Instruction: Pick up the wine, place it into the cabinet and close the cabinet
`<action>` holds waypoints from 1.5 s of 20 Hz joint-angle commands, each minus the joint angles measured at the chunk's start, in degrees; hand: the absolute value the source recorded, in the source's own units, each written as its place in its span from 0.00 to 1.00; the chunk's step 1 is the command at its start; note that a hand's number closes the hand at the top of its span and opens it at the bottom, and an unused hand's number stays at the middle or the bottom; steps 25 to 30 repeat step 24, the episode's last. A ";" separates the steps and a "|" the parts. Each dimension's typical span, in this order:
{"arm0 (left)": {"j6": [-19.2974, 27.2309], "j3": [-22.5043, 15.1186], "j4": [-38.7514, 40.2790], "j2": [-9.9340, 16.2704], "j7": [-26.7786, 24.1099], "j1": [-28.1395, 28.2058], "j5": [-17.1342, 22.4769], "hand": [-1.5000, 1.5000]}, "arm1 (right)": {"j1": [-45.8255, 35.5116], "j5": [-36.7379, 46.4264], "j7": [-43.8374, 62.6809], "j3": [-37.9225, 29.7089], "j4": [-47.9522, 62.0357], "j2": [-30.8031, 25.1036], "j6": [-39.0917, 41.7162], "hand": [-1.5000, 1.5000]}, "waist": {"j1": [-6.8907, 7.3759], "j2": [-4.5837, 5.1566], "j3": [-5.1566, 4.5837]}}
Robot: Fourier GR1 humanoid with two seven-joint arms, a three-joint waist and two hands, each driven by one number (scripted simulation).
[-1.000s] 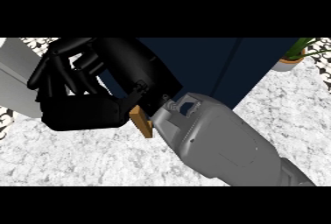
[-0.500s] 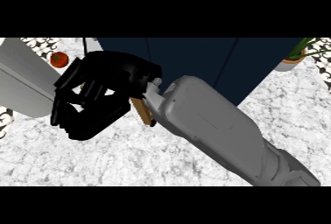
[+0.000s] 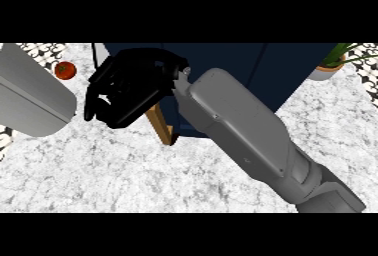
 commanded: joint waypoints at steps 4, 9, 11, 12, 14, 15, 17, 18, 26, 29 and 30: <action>-3.82 2.58 0.78 -2.31 1.74 -1.16 0.31 0.00 | -2.65 -2.67 -5.17 -2.73 10.16 0.01 3.58 1.00 | -0.61 0.12 0.01; -5.37 3.79 1.78 -4.17 1.07 -0.42 -2.84 0.00 | -4.14 -0.82 -7.76 -6.85 15.96 -2.20 7.42 1.00 | -0.15 0.41 -0.04; -3.49 4.42 2.33 -3.86 3.24 -2.42 -0.97 0.00 | -4.00 0.17 -9.39 -7.40 15.99 -3.11 6.53 1.00 | -1.01 0.54 -0.04; -3.21 4.50 0.29 -4.28 2.85 -0.99 -1.29 0.00 | -5.09 0.45 -9.35 -8.16 17.28 -4.07 5.06 1.00 | -0.02 0.51 -0.01; -3.40 5.05 1.08 -4.39 2.95 -1.45 -1.71 0.00 | -3.40 3.54 -13.16 -7.82 17.00 -4.83 2.75 1.00 | -0.14 0.58 -0.04; -2.77 5.03 1.05 -3.81 4.23 -1.90 -0.96 0.00 | -4.65 2.56 -12.40 -9.48 16.22 -7.36 2.44 1.00 | -0.96 0.55 -0.02; -3.14 5.70 0.61 -3.26 4.63 -1.56 -0.96 0.00 | -3.48 5.49 -15.50 -9.03 15.54 -8.41 0.66 1.00 | -0.76 0.58 0.01; -2.22 4.83 0.37 -4.09 4.88 -2.21 -1.40 0.00 | -3.17 5.89 -16.08 -8.98 15.29 -7.77 -0.40 1.00 | -1.48 0.66 -0.05; -1.92 5.18 -0.73 -3.46 6.04 -3.01 -2.81 0.00 | -2.58 6.85 -17.75 -9.51 15.09 -8.48 -0.88 1.00 | -1.41 0.84 -0.07; -1.92 5.18 -0.73 -3.46 6.04 -3.01 -2.81 0.00 | -2.58 6.85 -17.75 -9.51 15.09 -8.48 -0.88 1.00 | -1.41 0.84 -0.07; -1.92 5.18 -0.73 -3.46 6.04 -3.01 -2.81 0.00 | -2.58 6.85 -17.75 -9.51 15.09 -8.48 -0.88 1.00 | -1.41 0.84 -0.07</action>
